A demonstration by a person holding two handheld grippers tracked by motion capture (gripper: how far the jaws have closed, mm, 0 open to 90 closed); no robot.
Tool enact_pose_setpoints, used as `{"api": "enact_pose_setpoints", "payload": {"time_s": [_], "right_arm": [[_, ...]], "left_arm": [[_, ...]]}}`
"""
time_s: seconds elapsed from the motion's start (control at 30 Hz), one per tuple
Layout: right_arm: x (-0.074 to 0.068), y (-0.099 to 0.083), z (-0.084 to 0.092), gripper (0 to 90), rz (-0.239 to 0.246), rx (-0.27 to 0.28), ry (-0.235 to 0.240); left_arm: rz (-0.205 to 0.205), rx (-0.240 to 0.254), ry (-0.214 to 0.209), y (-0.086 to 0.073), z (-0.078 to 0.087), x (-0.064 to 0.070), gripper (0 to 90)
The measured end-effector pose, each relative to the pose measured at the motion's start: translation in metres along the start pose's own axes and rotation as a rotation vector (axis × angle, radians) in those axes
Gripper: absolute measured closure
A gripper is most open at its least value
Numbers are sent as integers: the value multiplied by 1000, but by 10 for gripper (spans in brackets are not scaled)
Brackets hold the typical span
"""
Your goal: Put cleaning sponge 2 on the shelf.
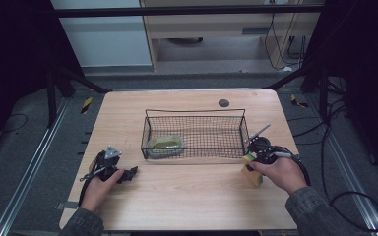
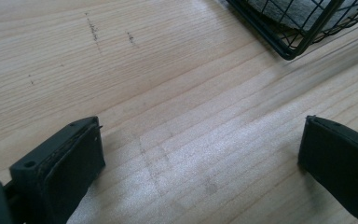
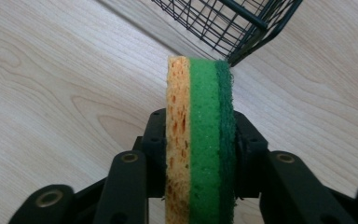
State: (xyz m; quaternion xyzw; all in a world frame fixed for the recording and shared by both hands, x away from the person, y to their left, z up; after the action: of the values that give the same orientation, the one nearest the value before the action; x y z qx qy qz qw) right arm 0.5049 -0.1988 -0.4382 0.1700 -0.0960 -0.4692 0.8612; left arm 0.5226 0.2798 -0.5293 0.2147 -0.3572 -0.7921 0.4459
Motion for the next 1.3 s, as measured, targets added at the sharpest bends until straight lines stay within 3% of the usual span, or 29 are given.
{"api": "enact_pose_setpoints", "payload": {"time_s": [0.2, 0.43, 0.57, 0.6, 0.8, 1.03, 1.3], "right_arm": [[7, -5, 16, 649, -16, 35, 5], [31, -7, 46, 646, -19, 144, -36], [43, -6, 55, 645, -21, 173, -56], [53, -2, 62, 645, -29, 194, -80], [73, 19, 82, 646, -41, 292, -111], [75, 48, 101, 646, -12, 366, -144], [63, 82, 120, 645, 33, 428, -141]], "left_arm": [[-1, 0, 0, 0, 0, 0, 0], [1, 1, 2, 0, 0, 0, 0], [0, 1, 2, 0, 0, 0, 0], [0, 1, 2, 0, 0, 0, 0], [0, 1, 2, 0, 0, 0, 0], [-1, 1, 2, 0, 0, 0, 0], [5, 4, 3, 0, 0, 0, 0]]}}
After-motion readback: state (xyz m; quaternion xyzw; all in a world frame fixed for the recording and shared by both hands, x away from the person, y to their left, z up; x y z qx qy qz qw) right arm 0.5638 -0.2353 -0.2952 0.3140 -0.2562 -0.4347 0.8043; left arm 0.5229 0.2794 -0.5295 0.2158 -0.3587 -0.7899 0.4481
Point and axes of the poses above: each handheld gripper's, and its own axes: z roughly backward along the jaws, y roughly out of its top, x roughly to its right, the point moved 3 cm from there along -z, roughly forward along the jaws, and after that the axes turned 4 degrees about x, right-handed, at the moved point
